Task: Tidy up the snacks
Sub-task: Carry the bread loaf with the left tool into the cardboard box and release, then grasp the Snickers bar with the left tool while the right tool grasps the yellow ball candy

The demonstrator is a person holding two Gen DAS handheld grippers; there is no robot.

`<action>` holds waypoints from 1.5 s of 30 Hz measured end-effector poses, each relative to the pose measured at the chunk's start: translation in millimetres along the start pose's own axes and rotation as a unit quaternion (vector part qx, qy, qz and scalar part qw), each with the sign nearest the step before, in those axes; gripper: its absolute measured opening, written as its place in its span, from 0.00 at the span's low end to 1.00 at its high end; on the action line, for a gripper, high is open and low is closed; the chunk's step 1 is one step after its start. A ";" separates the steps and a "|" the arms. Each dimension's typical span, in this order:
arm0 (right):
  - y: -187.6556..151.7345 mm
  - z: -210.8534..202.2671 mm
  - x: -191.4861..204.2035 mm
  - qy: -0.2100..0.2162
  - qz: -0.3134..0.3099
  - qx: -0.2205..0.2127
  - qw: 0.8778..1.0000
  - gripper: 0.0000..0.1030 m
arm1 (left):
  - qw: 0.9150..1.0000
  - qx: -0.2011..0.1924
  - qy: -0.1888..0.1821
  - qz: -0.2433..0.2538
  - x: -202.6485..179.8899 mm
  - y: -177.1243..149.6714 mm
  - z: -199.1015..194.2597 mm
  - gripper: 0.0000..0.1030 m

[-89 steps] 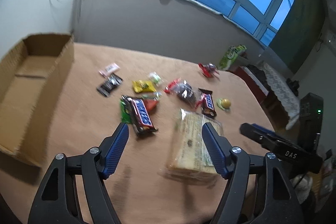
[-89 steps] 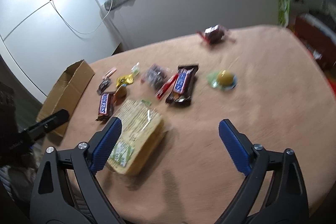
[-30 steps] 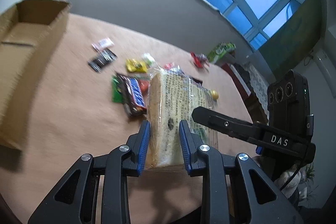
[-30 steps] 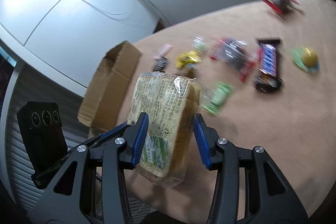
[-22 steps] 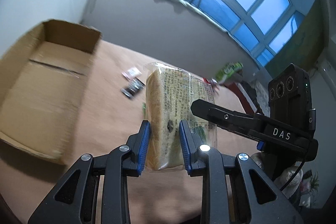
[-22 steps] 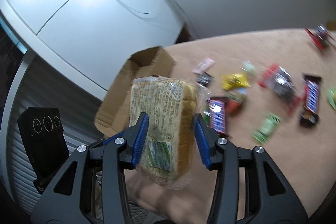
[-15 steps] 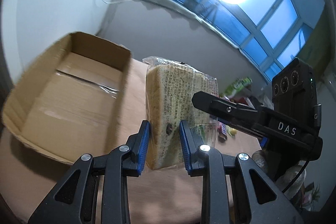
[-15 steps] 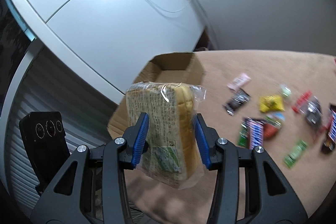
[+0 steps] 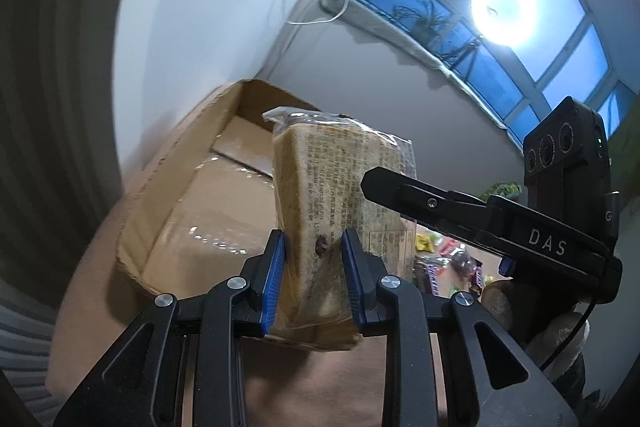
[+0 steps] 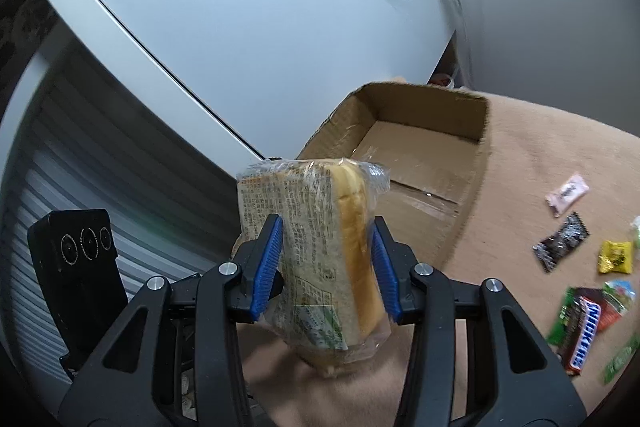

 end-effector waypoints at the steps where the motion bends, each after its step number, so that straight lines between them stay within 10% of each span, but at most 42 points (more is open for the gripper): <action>1: 0.7 5.4 0.8 -0.002 -0.003 0.005 1.000 0.45 | 1.000 0.000 0.003 -0.001 2.0 0.2 0.3 0.25; 20: 1.3 18.7 -16.6 -0.055 -0.031 0.005 0.998 0.57 | 0.998 -0.007 0.054 -0.001 17.1 -2.1 -2.1 0.25; 45: -34.0 -112.7 -165.1 -0.180 -0.003 -0.074 0.981 0.71 | 0.996 0.015 0.021 0.087 -80.7 -32.4 40.5 0.35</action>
Point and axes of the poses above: each gripper's, at about its wrist camera, not at the fingertips, and z roughly the way its jaws point, x to its left, y to its top, the point moved 7 cm from there along z, roughly the way its jaws point, and after that the axes turned 14 degrees about -y, right-handed, at the moved point
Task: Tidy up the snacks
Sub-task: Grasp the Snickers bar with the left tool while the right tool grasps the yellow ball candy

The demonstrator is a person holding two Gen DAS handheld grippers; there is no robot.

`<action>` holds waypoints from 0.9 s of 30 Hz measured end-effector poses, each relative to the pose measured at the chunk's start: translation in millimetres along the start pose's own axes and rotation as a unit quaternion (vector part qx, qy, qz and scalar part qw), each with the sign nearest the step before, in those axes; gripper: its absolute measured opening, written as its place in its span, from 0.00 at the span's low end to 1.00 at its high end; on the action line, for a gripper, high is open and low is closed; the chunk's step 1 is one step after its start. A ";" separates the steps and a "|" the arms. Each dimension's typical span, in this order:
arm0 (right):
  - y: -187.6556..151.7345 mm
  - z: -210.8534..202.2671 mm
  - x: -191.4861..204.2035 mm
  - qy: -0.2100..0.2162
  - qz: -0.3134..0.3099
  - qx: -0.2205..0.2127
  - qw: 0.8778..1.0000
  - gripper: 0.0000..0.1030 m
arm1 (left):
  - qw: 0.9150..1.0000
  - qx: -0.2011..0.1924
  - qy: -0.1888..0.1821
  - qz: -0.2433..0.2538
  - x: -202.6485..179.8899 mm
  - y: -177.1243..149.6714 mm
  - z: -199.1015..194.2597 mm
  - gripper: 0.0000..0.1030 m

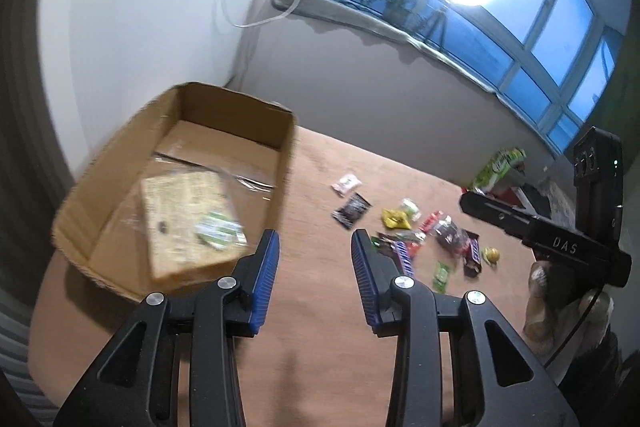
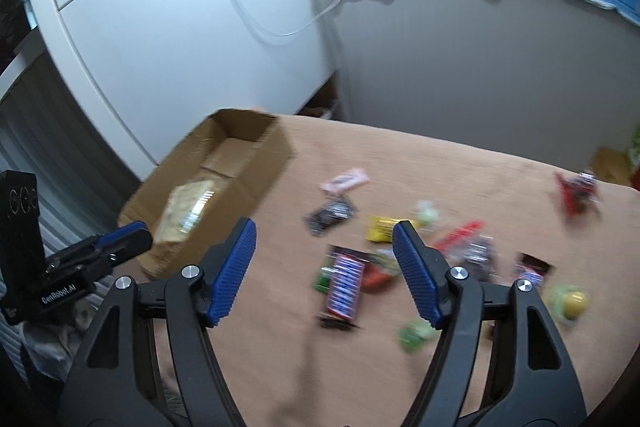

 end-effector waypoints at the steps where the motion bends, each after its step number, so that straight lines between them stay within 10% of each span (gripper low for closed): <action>1: -1.6 -3.2 -9.6 -0.008 0.002 -0.002 1.000 0.71 | 1.000 0.003 -0.001 0.004 -4.9 -1.1 3.6 0.35; 19: -55.6 -25.6 -167.8 -0.187 0.003 0.003 0.982 0.71 | 0.996 0.070 -0.026 0.042 -68.1 -37.2 85.3 0.46; 27: -82.8 1.3 -196.6 -0.200 -0.022 0.038 0.979 0.71 | 0.994 0.096 -0.011 0.055 -73.3 -48.9 115.3 0.46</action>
Point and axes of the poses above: each gripper's, at about its wrist camera, not at the fingertips, and z roughly the way its jaws point, x to its left, y to its top, the point moved 7 cm from there along z, roughly the way its jaws point, and after that the axes turned 14 degrees about -y, right-handed, at the moved point
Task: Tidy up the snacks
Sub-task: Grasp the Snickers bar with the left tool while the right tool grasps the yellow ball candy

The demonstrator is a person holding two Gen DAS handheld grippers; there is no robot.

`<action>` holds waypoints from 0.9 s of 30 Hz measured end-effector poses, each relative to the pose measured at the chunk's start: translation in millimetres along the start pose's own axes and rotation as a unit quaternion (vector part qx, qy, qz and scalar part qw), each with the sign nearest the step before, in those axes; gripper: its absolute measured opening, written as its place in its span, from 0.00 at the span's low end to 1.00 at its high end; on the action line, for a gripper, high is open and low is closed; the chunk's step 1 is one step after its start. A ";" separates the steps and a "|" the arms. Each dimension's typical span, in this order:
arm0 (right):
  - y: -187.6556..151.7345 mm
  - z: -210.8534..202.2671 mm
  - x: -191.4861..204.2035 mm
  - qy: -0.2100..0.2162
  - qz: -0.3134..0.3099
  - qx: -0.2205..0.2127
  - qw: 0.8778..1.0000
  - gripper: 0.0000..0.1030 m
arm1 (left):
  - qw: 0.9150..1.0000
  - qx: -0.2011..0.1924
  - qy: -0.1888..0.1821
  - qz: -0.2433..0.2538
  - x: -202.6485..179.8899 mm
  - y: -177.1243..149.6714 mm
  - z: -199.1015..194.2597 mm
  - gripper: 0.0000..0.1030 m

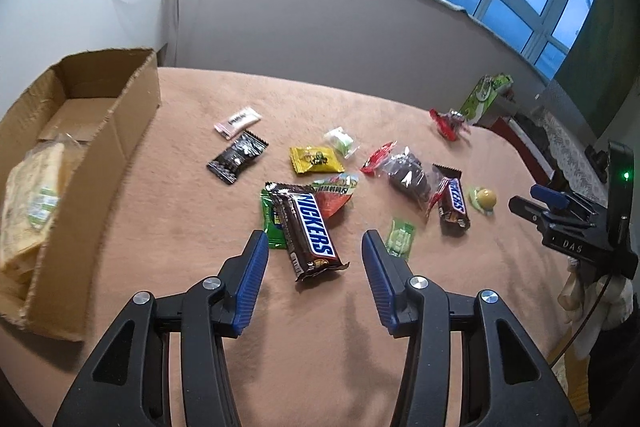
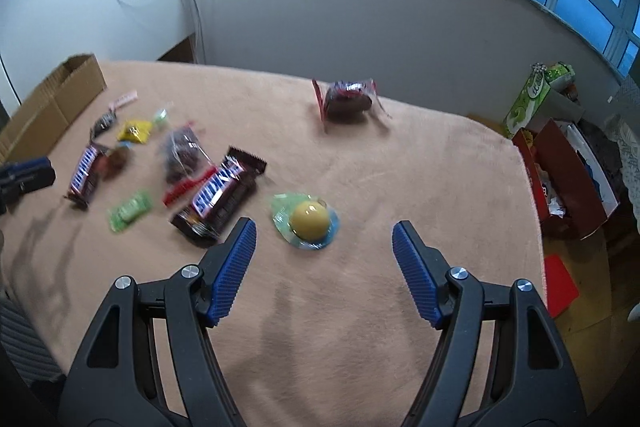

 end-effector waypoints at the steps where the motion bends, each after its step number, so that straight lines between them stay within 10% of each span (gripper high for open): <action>1: -1.8 3.3 0.3 0.002 -0.002 0.003 1.000 0.71 | 1.000 0.004 0.002 0.001 0.3 -0.8 3.2 0.46; 20: 0.7 41.9 10.6 0.034 0.016 0.037 0.999 0.41 | 0.998 0.025 0.046 0.024 10.5 1.6 37.9 0.46; 27: -1.0 46.6 12.4 0.035 0.018 0.041 0.998 0.35 | 0.997 0.027 0.054 0.042 11.9 2.7 45.9 0.30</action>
Point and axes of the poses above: each gripper's, at about its wrist camera, not at the fingertips, and z roughly the way its jaws point, x to its left, y to its top, the point moved 7 cm from there along z, roughly the way its jaws point, and after that the axes turned 14 degrees about -y, right-handed, at the moved point
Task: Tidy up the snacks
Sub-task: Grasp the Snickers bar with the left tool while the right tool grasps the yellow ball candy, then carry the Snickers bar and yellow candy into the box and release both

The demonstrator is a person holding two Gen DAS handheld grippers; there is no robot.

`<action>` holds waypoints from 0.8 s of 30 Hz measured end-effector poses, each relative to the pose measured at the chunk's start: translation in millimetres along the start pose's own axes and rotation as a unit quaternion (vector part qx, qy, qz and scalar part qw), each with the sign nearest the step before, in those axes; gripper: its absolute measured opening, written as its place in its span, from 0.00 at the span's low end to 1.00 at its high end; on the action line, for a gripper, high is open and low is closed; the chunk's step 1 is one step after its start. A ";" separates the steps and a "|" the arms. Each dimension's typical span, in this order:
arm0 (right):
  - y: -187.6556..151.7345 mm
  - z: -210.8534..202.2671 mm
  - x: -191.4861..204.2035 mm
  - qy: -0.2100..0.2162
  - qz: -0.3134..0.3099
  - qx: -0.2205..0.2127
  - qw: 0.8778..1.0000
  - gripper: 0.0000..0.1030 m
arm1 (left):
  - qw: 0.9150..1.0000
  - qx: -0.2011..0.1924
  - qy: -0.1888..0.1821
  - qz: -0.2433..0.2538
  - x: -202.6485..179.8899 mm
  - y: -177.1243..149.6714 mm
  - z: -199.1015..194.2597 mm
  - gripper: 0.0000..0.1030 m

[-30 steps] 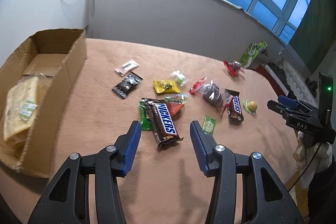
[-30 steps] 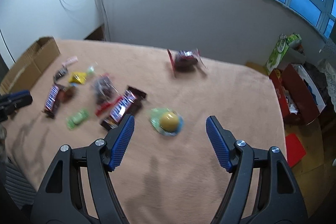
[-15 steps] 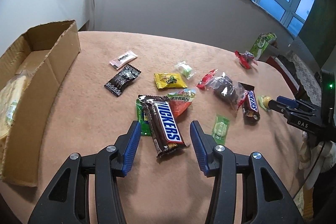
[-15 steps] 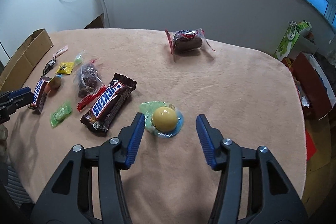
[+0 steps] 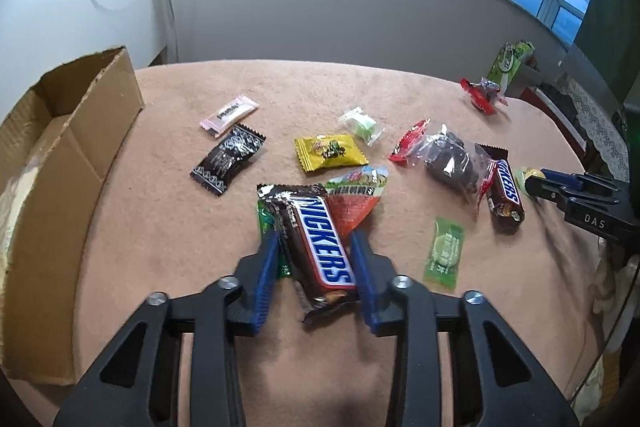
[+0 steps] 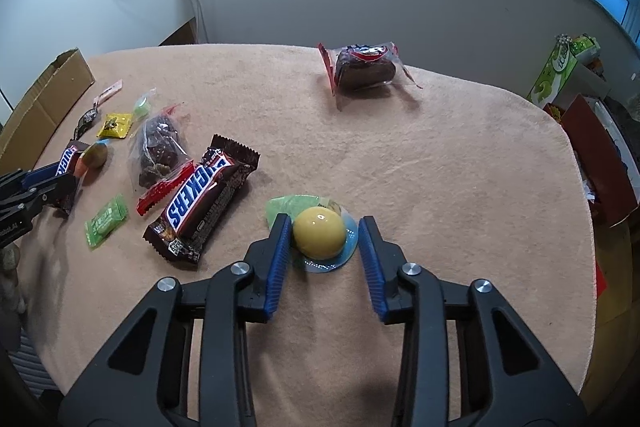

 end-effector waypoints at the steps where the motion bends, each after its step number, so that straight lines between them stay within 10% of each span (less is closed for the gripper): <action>1: 0.1 0.1 0.1 0.001 0.001 0.000 1.000 0.35 | 1.000 -0.001 -0.002 -0.001 0.5 0.2 -0.5 0.30; 24: 9.7 -39.5 2.2 0.023 0.025 -0.037 0.999 0.35 | 0.995 -0.075 -0.049 -0.044 17.4 11.7 -66.1 0.26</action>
Point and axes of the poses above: each gripper's, at about its wrist camera, not at the fingertips, and z roughly the way its jaws point, x to its left, y to its top, the point moved 7 cm from there along z, roughly the way its jaws point, and after that the axes turned 14 degrees about -y, right-handed, at the moved point
